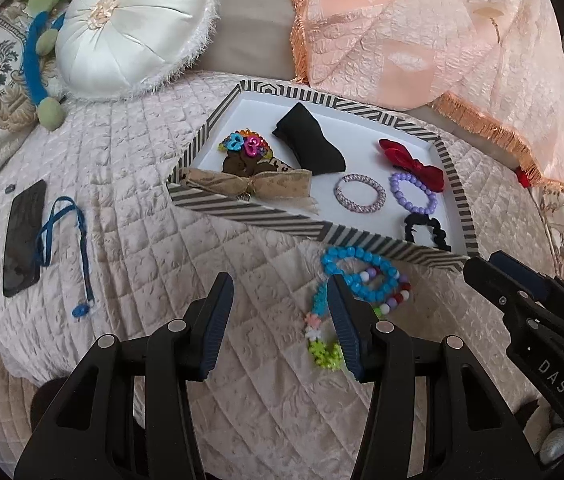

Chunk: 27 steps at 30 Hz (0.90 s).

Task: Organize jewelry
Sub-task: 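Move both tools toward the remaining bead bracelets on the bed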

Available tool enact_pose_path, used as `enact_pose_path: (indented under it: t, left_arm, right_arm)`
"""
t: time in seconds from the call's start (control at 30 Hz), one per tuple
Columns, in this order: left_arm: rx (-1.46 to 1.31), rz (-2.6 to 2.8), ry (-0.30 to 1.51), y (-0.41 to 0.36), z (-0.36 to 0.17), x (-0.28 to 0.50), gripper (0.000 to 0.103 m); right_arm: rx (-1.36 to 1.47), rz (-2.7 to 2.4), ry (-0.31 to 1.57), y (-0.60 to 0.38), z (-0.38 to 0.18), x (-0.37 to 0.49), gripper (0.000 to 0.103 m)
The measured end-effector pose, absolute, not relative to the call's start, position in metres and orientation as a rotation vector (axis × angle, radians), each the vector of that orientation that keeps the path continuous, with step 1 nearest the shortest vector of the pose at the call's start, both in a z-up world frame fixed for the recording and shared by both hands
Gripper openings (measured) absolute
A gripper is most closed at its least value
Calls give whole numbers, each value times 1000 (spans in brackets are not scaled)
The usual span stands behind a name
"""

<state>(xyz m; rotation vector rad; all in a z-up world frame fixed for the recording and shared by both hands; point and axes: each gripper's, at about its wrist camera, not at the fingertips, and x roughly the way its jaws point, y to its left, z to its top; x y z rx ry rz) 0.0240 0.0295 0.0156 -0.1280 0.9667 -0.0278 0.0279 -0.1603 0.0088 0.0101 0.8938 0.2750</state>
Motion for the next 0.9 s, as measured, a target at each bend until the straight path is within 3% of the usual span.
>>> enact_pose_path:
  t: [0.9]
  left_arm:
    - [-116,-27,977,25,15,4,49]
  right_arm:
    - [-14,283,914,-163,5,4,38]
